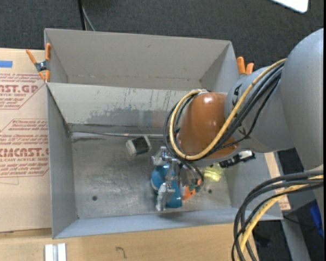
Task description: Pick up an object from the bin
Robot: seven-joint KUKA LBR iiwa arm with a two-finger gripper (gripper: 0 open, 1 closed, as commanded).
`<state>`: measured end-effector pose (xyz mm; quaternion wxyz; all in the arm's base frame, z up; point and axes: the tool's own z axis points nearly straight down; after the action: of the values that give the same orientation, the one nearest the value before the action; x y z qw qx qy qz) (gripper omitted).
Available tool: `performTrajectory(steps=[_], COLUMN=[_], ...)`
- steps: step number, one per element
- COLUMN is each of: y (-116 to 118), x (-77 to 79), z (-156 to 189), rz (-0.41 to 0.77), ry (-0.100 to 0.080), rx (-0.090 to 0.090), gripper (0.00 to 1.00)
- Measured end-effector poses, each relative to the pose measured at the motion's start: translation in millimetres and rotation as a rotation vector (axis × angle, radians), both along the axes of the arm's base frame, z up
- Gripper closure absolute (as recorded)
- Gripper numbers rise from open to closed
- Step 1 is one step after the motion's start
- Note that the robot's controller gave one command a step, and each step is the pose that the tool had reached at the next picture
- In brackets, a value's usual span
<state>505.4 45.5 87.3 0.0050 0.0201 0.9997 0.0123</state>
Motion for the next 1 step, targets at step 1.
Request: performTrajectory(steps=[1], y=[-0.3], x=[0.1], z=[0.0], rz=[0.000], ry=[-0.001], rx=[0.000], gripper=[1.00])
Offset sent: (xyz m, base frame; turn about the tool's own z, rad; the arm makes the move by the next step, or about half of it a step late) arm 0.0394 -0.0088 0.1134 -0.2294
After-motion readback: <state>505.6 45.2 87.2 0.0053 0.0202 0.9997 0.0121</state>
